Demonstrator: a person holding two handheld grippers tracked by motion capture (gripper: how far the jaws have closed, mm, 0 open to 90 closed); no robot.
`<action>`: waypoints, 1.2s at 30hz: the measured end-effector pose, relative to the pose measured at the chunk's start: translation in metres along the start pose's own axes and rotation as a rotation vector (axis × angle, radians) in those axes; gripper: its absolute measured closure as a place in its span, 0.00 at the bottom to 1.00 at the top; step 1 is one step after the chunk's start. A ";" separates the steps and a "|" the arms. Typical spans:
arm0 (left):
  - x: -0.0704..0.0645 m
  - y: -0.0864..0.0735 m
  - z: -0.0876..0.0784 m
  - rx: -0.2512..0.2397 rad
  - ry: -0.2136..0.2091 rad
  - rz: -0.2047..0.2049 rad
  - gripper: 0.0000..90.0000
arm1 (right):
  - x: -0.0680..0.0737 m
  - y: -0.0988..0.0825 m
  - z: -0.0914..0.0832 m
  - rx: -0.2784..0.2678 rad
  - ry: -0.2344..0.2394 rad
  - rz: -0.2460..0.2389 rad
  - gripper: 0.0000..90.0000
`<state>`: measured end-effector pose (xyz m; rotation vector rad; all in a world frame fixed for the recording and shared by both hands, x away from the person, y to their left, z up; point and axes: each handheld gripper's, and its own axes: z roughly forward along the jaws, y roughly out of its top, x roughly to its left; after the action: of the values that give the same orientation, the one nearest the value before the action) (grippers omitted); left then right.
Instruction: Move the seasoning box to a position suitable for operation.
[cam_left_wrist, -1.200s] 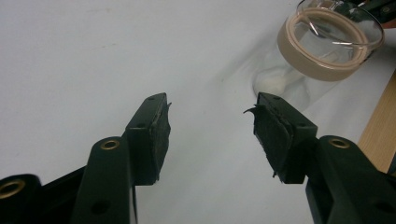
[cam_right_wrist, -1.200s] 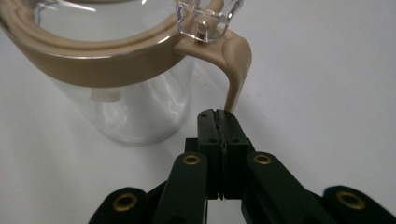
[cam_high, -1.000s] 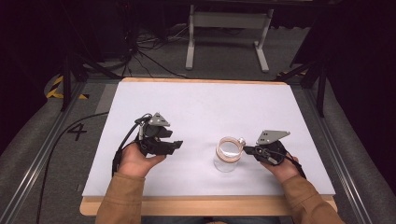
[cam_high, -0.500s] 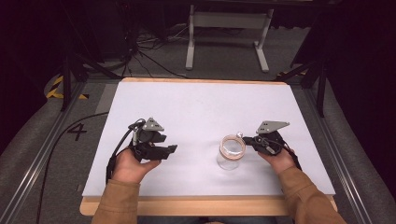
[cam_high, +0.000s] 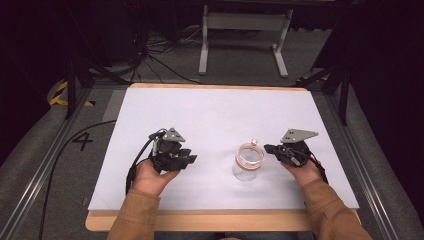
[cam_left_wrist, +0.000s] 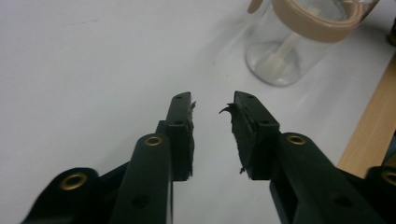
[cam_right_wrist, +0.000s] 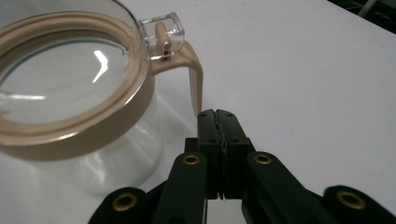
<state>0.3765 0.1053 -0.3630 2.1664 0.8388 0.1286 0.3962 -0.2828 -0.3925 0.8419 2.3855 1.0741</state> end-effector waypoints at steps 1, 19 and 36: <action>-0.001 0.001 0.004 -0.009 -0.006 0.007 0.82 | 0.001 -0.002 -0.003 0.002 -0.006 0.004 0.99; -0.029 0.021 0.113 -0.072 0.021 0.079 0.95 | 0.031 -0.024 -0.011 0.046 -0.009 0.056 0.99; -0.038 0.028 0.125 -0.030 -0.014 0.110 0.99 | 0.031 -0.033 -0.015 0.061 -0.003 0.088 0.99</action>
<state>0.4050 -0.0117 -0.4218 2.1827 0.7054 0.1799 0.3527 -0.2873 -0.4117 0.9777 2.4101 1.0364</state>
